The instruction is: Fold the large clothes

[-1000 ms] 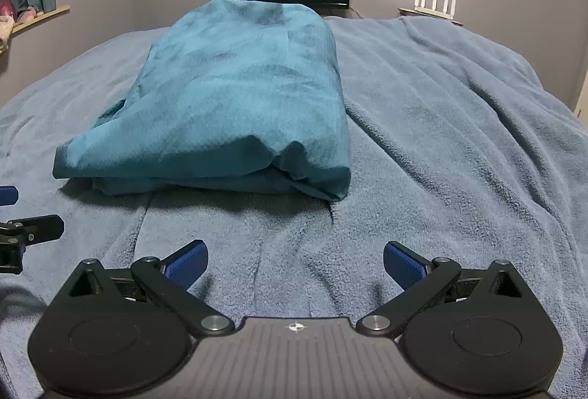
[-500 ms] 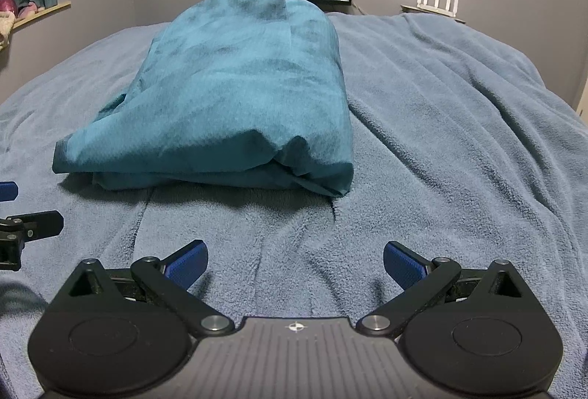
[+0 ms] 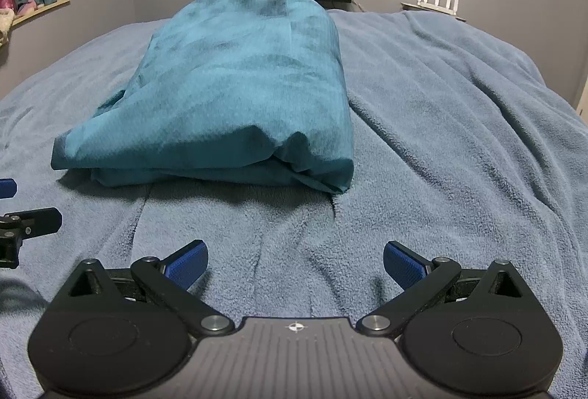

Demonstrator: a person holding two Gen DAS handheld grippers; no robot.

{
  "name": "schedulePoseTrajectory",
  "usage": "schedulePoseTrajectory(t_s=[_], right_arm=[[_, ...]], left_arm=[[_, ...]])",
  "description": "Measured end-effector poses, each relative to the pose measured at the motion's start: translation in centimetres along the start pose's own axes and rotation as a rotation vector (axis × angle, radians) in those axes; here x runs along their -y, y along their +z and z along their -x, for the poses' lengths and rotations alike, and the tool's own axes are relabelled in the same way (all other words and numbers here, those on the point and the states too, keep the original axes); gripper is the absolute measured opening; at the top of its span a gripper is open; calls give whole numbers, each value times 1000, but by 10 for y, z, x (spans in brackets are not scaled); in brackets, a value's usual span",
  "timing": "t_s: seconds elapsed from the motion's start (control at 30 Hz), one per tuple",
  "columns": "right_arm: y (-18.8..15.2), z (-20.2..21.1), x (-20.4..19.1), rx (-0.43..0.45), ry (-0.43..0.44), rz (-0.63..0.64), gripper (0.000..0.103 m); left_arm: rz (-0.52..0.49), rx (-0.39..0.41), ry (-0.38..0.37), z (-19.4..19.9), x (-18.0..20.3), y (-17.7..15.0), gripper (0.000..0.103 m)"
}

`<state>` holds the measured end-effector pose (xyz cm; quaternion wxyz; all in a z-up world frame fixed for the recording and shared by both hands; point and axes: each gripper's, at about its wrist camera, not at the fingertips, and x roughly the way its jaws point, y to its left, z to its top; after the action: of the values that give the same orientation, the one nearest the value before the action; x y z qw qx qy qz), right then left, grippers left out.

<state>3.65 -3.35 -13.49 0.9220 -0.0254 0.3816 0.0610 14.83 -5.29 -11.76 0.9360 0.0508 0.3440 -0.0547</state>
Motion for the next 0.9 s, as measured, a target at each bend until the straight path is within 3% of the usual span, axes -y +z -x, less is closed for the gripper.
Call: schedulePoseTrajectory(t_s=[0.9], right_arm=[[-1, 0, 1, -9, -1, 1, 103]], left_arm=[[-1, -4, -3, 0, 0, -2, 98]])
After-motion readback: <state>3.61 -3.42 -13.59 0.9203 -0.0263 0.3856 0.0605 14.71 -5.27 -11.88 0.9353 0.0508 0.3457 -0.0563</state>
